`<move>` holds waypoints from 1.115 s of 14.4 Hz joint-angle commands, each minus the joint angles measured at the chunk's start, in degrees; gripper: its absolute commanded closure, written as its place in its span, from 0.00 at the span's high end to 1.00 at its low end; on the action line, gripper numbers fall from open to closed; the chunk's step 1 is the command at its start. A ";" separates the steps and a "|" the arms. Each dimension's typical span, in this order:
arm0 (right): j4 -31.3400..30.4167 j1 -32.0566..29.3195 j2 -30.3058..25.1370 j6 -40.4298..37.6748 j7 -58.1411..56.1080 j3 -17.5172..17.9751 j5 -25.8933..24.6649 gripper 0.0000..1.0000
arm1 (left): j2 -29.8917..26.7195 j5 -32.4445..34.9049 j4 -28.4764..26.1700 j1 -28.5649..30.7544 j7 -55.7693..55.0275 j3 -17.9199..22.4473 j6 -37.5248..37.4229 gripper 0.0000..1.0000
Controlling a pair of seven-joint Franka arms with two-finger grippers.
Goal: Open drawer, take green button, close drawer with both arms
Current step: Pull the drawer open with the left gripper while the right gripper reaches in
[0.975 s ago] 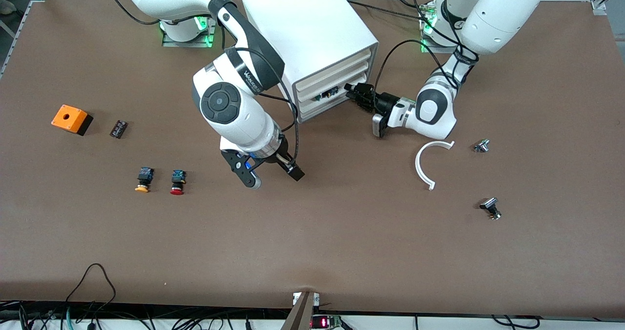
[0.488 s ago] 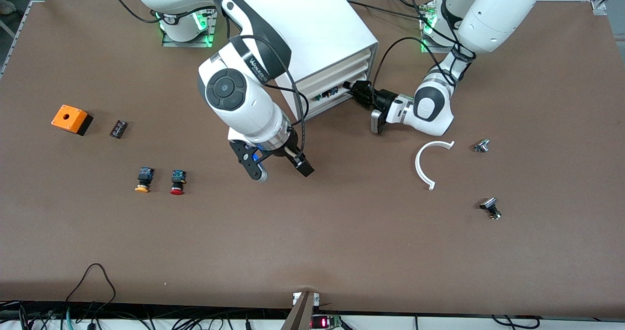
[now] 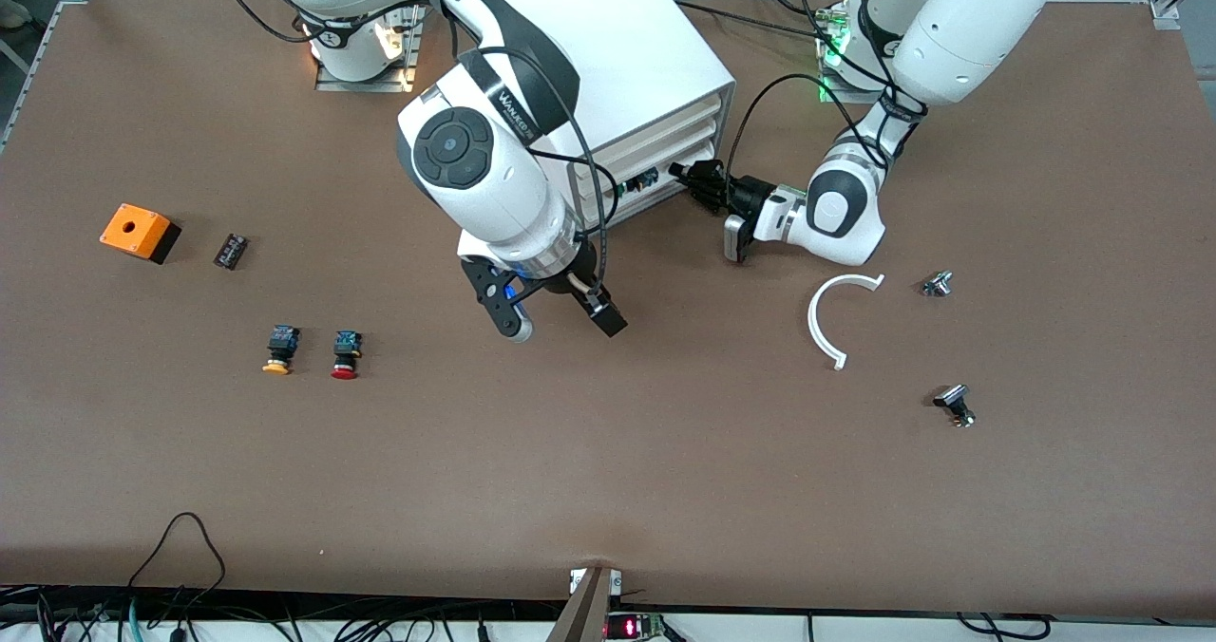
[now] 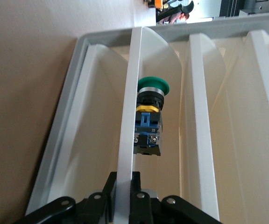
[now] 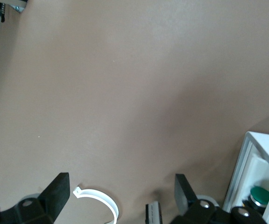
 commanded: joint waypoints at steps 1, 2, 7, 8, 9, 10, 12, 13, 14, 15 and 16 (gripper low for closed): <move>2.91 1.78 1.87 0.24 2.71 -0.44 0.34 0.99 | 0.09 0.09 2.33 1.86 -0.21 0.81 -0.19 0.00; 2.91 2.05 1.96 0.24 2.98 -0.53 0.26 0.99 | 0.35 0.88 2.86 2.04 -1.52 1.34 -0.10 0.00; 2.91 3.71 2.22 1.47 5.26 -0.53 -0.01 0.99 | 1.14 8.62 9.27 2.31 -7.76 5.21 -0.27 0.00; 2.91 4.50 2.92 1.47 5.79 -0.62 -0.18 0.99 | 1.84 9.58 10.24 2.66 -8.03 5.56 -0.27 0.00; 2.82 5.73 3.36 1.56 5.97 -0.70 -0.62 1.00 | 2.72 10.98 11.90 3.09 -7.86 6.52 -0.36 0.00; 2.82 7.05 3.97 1.65 6.41 -1.23 -1.32 0.99 | 3.51 12.83 13.40 3.45 -8.12 6.79 -0.45 0.00; 2.82 9.69 4.94 2.18 7.02 -2.46 -2.73 0.99 | 4.74 13.90 15.43 4.15 -8.30 6.88 -0.45 0.00; 2.82 10.74 5.64 2.18 6.94 -2.64 -3.69 0.99 | 5.27 13.99 16.13 4.15 -8.30 7.05 -0.45 0.00; 2.82 11.36 6.52 2.53 7.02 -2.64 -4.40 0.99 | 5.71 13.99 16.75 4.07 -8.30 7.40 -0.45 0.00; 2.82 12.59 7.22 3.40 7.11 -2.73 -4.93 1.00 | 5.80 13.99 17.19 4.15 -8.30 7.41 -0.45 0.00; 2.73 13.55 8.19 4.19 7.29 -2.90 -5.37 0.99 | 5.80 13.99 17.28 4.15 -8.39 7.67 -0.45 0.00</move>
